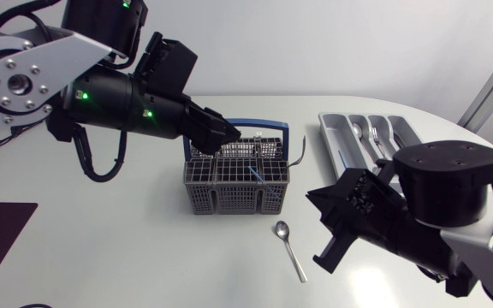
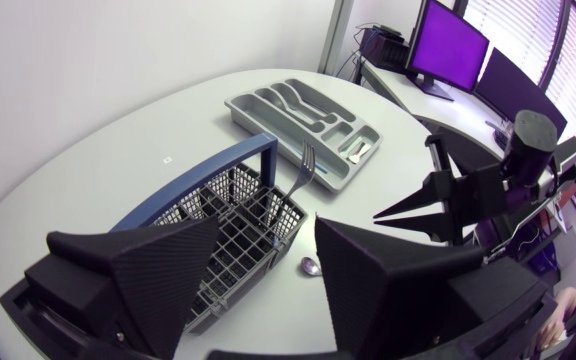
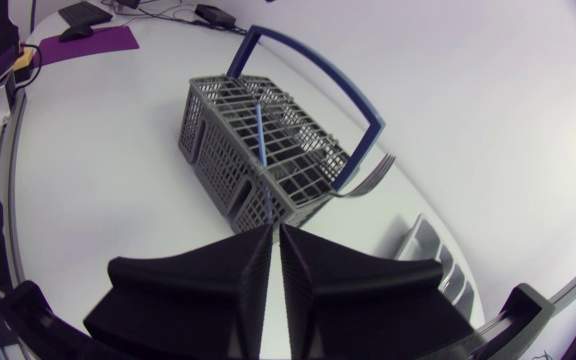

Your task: Unload the cutlery basket into the drawer organizer.

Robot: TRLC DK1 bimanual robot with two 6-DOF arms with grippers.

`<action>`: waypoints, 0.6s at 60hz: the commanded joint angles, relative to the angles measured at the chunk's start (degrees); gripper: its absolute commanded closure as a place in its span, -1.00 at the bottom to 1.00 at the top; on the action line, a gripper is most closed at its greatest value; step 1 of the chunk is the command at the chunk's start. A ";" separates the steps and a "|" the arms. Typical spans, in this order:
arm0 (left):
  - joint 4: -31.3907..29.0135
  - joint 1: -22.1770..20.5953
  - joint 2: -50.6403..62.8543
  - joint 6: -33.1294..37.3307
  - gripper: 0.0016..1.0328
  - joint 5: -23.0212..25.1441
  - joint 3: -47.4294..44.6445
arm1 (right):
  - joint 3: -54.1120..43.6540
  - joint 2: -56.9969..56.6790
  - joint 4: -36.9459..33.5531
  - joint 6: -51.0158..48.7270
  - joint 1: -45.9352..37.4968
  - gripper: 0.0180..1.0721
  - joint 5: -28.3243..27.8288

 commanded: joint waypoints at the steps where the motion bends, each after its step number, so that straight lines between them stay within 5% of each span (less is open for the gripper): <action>1: -1.02 -0.45 -2.18 2.87 -0.65 0.15 -2.27 | 1.08 2.02 -2.74 2.04 -1.07 0.61 -1.23; 11: -2.42 -0.62 -3.67 6.91 -0.70 -0.29 -4.91 | 3.80 5.27 -8.54 5.82 -1.77 0.16 -4.04; 36: -2.07 -0.89 -8.59 14.03 -0.79 -0.29 -11.85 | 18.66 24.96 -22.17 21.91 -4.76 0.08 -8.43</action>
